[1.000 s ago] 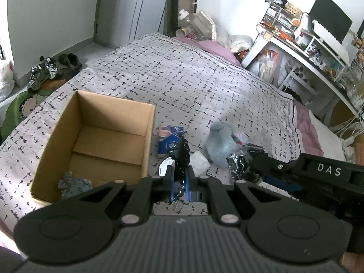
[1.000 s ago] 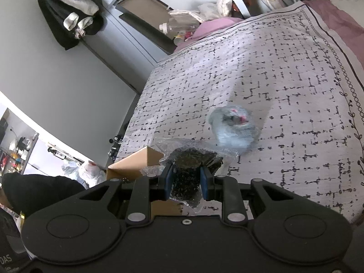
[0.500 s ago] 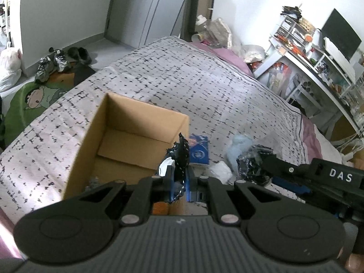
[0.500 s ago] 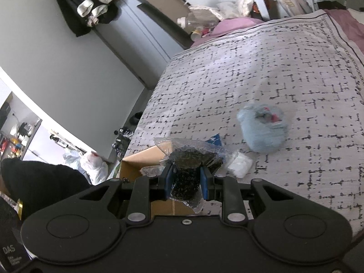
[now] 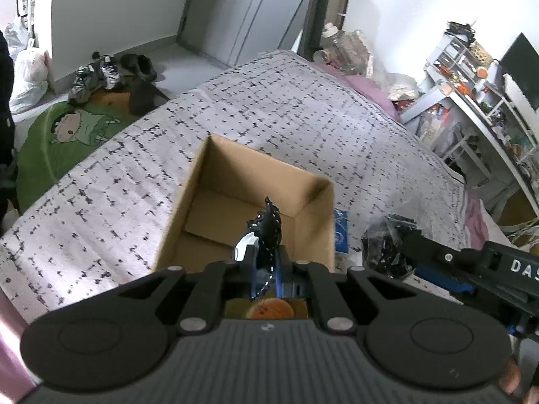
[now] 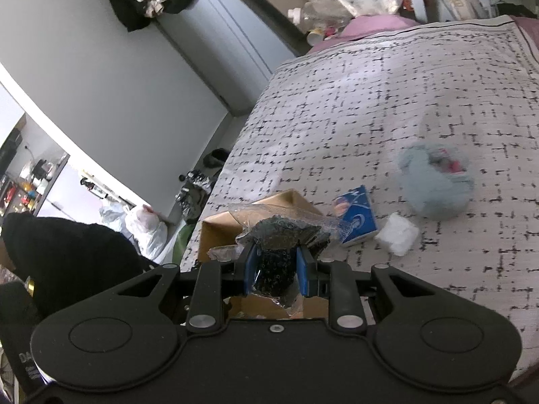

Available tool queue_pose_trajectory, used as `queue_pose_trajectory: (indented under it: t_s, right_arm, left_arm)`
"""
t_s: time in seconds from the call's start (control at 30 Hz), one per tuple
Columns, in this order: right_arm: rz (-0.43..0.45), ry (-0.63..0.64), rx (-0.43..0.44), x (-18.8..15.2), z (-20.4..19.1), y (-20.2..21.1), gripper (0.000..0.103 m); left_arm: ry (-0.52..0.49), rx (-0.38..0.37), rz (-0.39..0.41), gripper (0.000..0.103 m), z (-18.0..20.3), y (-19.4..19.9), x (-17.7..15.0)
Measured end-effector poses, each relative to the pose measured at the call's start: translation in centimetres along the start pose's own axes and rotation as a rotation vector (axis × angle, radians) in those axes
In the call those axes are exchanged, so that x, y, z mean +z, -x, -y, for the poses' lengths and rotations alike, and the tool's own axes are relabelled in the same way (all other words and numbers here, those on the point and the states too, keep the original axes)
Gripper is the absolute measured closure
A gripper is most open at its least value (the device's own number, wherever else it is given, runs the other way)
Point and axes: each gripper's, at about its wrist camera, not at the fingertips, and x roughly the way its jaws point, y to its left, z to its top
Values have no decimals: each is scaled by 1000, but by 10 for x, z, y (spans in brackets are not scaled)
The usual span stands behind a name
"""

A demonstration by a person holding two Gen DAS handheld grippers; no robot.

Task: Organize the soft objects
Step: 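Carry the scrunchie and bag over the box and open both tools to drop them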

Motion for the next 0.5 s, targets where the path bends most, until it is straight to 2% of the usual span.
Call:
queue_pose_trajectory:
  t_s: [0.2, 0.37, 0.5]
  right_arm:
    - [-25, 14, 28, -1, -15, -11, 78]
    - [-56, 20, 41, -5, -23, -20, 77]
    - [-69, 18, 61, -7, -27, -23, 67]
  left_arm:
    - [19, 41, -2, 90, -13, 1, 7]
    - [52, 42, -21, 89, -24, 3, 8]
    - [75, 51, -28, 85, -30, 6, 7]
